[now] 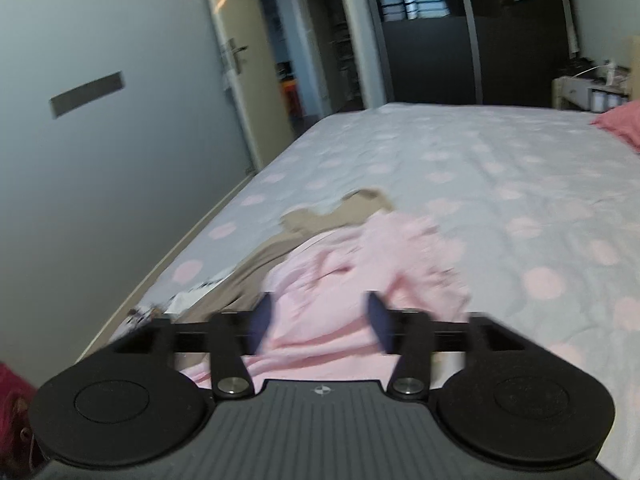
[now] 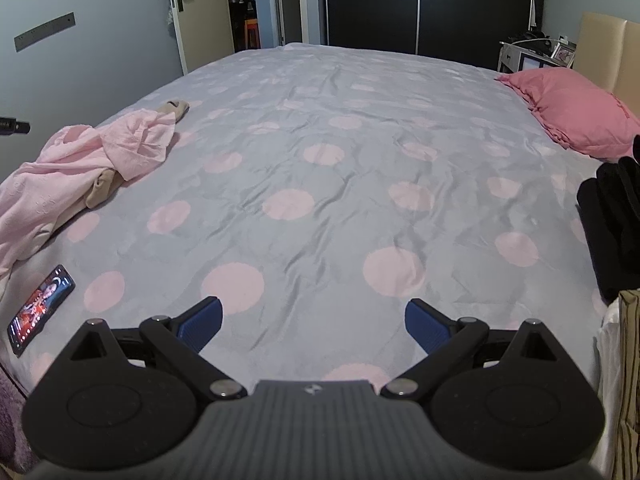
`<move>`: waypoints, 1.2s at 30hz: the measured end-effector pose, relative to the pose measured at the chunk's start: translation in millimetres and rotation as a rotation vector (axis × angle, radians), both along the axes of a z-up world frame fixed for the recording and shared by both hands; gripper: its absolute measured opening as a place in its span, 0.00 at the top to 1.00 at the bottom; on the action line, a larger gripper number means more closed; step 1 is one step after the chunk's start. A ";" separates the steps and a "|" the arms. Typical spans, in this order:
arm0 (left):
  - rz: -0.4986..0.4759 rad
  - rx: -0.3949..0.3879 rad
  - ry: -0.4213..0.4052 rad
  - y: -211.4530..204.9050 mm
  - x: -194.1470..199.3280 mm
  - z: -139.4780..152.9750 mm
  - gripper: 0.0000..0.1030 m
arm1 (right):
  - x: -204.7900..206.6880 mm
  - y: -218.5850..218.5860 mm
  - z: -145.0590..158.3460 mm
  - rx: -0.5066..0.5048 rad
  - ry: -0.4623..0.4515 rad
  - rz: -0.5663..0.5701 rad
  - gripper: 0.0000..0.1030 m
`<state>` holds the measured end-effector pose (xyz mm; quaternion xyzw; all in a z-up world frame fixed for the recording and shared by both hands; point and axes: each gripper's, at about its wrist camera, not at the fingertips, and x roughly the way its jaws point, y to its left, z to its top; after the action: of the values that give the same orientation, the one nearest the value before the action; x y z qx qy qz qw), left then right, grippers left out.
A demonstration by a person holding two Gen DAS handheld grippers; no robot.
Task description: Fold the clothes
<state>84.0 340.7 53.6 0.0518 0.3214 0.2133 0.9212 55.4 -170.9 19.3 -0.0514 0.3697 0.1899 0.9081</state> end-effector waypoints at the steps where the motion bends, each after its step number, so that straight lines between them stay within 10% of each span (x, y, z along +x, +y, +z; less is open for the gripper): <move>1: 0.024 0.012 0.026 5.9 -1.4 -7.3 0.42 | 0.7 -1.1 -1.6 -0.002 0.006 -0.002 0.04; 10: 0.150 0.078 0.172 57.6 5.6 -72.4 0.42 | 10.4 8.1 -20.3 -0.030 0.068 0.026 0.04; 13: 0.148 0.004 0.180 65.5 9.5 -73.5 0.83 | 14.1 15.0 -25.4 -0.044 0.082 0.042 0.04; 17: 0.123 -0.017 0.175 62.7 10.9 -67.4 0.98 | 17.8 23.8 -29.7 -0.056 0.087 0.064 0.04; 36: -0.168 -0.150 -0.237 -16.3 -33.9 41.7 1.00 | 13.9 29.0 -20.7 -0.037 0.048 0.075 0.04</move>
<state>50.2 324.4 95.3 -0.0158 0.2198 0.1155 0.9685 69.3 -141.9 -1.4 -0.0775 0.3926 0.2183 0.8900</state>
